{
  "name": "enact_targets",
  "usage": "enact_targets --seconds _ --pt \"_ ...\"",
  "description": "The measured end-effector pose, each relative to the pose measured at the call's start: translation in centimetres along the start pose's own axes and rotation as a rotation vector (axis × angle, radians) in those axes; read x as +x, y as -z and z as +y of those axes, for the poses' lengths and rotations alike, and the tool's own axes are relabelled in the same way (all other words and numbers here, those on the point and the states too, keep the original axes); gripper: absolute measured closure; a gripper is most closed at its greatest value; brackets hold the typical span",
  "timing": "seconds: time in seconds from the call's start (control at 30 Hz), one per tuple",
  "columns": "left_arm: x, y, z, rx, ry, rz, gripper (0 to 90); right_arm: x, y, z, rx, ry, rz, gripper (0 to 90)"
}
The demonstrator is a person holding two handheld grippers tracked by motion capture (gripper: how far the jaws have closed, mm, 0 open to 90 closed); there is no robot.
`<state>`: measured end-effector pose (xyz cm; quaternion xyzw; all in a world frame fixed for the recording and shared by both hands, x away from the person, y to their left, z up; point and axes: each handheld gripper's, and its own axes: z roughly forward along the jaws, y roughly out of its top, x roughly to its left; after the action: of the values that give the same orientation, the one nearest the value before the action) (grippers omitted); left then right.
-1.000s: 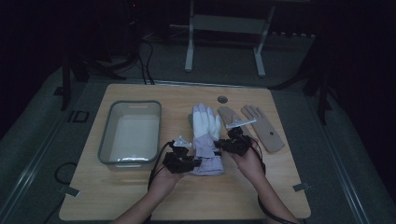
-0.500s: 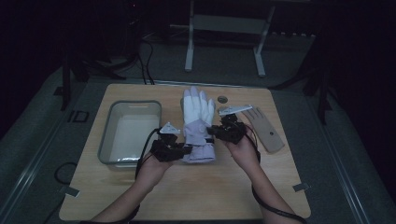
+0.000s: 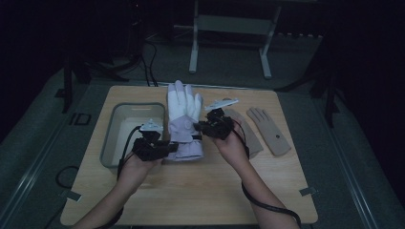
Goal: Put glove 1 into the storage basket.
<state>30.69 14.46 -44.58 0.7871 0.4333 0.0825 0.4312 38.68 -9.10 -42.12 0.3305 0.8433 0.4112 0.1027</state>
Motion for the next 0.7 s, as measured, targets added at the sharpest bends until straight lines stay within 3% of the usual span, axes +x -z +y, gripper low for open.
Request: enact_targets --seconds 0.3,0.4,0.7 --pt "2.8 3.4 -0.9 0.002 0.025 0.049 74.3 2.6 -2.8 2.6 -0.004 0.023 0.042 82.1" --pt "4.4 4.9 -1.4 0.002 0.05 0.047 74.3 3.7 -4.0 3.6 -0.005 0.031 0.063 82.2" --pt "7.5 8.1 -3.1 0.02 0.063 0.079 74.3 6.9 -7.9 5.9 0.015 0.058 0.122 82.2"
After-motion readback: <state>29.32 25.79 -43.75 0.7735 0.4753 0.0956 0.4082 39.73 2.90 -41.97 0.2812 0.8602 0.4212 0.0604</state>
